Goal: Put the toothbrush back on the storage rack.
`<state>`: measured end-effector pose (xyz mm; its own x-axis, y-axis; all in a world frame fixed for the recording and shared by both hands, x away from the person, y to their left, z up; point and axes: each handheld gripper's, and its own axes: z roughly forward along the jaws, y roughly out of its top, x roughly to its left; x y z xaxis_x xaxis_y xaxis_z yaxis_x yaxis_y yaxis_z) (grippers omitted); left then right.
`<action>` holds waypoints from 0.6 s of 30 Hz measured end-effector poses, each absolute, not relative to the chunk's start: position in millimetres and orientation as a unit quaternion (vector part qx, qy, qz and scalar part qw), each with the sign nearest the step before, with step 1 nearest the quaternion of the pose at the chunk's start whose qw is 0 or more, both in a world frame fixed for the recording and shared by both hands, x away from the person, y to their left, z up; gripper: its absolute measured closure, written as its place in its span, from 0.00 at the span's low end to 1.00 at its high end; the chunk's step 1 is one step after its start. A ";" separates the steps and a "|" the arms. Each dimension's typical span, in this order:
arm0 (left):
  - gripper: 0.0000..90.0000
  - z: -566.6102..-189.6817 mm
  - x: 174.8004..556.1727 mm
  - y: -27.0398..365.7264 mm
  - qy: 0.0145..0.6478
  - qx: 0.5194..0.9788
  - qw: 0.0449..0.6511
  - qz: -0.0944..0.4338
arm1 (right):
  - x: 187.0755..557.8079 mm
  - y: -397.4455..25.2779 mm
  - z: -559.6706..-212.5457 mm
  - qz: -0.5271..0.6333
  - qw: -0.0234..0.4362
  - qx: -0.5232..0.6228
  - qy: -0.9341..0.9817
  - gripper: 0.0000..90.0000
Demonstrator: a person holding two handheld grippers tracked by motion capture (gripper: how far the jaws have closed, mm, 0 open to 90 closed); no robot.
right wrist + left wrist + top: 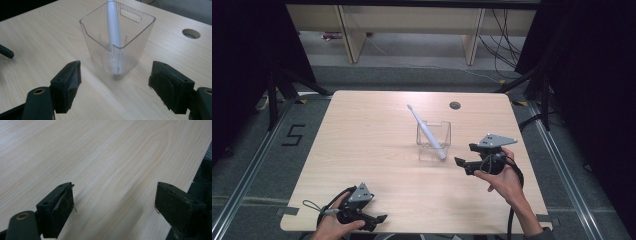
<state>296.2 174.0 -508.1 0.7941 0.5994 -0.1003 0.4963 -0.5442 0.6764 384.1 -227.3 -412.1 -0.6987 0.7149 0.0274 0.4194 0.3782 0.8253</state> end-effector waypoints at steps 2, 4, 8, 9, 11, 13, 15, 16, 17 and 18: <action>0.17 -508.1 296.2 174.1 0.312 0.876 0.360 0.073 | 378.0 -230.8 -417.6 0.446 0.153 0.367 0.802 0.26; 0.17 -508.1 296.2 174.4 0.313 0.875 0.361 0.074 | 377.3 -234.7 -419.2 0.443 0.159 0.360 0.806 0.26; 0.17 -508.2 296.0 174.1 0.312 0.876 0.359 0.074 | 370.4 -237.3 -422.5 0.445 0.147 0.376 0.799 0.26; 0.17 -508.2 295.9 174.0 0.313 0.876 0.359 0.073 | 368.5 -237.1 -423.7 0.447 0.144 0.380 0.797 0.26; 0.16 -508.1 296.0 174.2 0.314 0.876 0.359 0.074 | 365.9 -238.1 -426.7 0.450 0.150 0.376 0.796 0.26; 0.16 -507.9 296.1 174.5 0.313 0.876 0.360 0.076 | 364.0 -238.6 -428.6 0.451 0.150 0.374 0.796 0.26; 0.16 -507.7 295.5 174.2 0.314 0.875 0.361 0.074 | 356.6 -239.7 -434.0 0.458 0.144 0.379 0.791 0.27; 0.16 -507.9 295.7 174.1 0.312 0.876 0.360 0.075 | 356.3 -241.2 -435.9 0.459 0.145 0.369 0.795 0.27; 0.16 -507.9 295.7 174.1 0.312 0.876 0.360 0.075 | 356.3 -241.2 -435.9 0.459 0.145 0.369 0.795 0.27; 0.17 -508.3 295.4 173.6 0.313 0.876 0.359 0.074 | 352.4 -242.3 -441.8 0.455 0.137 0.372 0.797 0.27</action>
<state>295.4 173.6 -508.3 0.7927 0.6021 -0.0951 0.4957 -0.5460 0.6754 352.4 -242.3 -441.8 -0.6852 0.7185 0.1197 0.4686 0.3089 0.8277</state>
